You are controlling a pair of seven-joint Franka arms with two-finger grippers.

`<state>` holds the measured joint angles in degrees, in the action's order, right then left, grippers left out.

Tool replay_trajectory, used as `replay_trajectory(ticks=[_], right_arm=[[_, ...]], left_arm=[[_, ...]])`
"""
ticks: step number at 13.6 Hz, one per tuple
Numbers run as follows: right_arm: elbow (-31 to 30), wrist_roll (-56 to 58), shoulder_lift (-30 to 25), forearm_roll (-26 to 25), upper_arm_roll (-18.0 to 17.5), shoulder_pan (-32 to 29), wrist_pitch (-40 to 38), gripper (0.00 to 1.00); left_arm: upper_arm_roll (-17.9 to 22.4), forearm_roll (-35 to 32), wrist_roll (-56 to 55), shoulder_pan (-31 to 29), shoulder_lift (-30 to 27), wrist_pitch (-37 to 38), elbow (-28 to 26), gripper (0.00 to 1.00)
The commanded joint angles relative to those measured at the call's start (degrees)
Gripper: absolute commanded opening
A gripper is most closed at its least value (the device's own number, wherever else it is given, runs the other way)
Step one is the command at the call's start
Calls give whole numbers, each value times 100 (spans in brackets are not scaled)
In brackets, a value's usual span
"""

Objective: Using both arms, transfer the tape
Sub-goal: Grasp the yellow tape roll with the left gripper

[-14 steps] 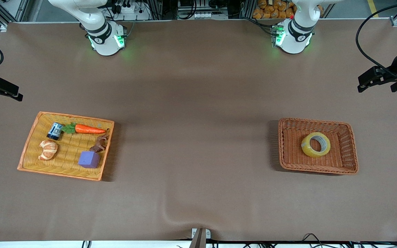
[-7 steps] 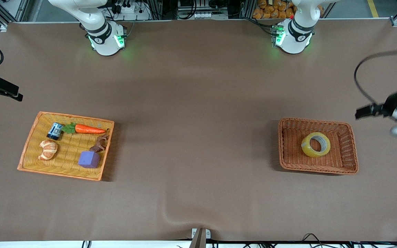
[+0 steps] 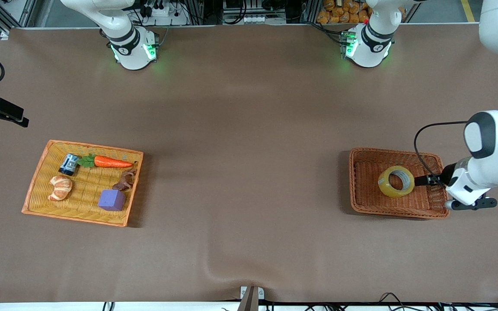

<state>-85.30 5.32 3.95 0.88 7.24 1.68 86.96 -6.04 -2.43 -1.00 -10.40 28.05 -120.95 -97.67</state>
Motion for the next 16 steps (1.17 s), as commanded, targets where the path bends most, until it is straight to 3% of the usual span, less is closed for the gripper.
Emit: replay_trajectory(ticks=[1,5,6,8,9,10,11,12,16], right_arm=[[101,75,44,-44,-64,-80,-74,100],[110,66,44,17,-64,-106,-39,100],[101,75,44,17,-64,-106,14,100],[101,75,44,-44,-64,-106,6,100],[101,75,44,-62,-64,-89,6,100],[101,75,44,-71,-64,-71,6,100],[101,58,53,-80,-64,-62,6,100],[101,57,44,-71,-73,-62,6,100],[101,57,53,-71,-73,-62,6,100]], left_arm=[[-11,6,56,-24,59,-596,-357,100],[-11,-3,56,-15,349,-737,-366,100],[-20,6,56,-6,411,-746,-366,97],[-20,6,56,-6,490,-799,-366,82],[-29,6,56,-15,508,-825,-401,100],[-29,-3,65,-15,508,-860,-428,62],[-29,6,65,11,517,-869,-437,39],[-38,6,65,20,543,-869,-437,2],[-46,15,56,-6,474,-878,-437,0]])
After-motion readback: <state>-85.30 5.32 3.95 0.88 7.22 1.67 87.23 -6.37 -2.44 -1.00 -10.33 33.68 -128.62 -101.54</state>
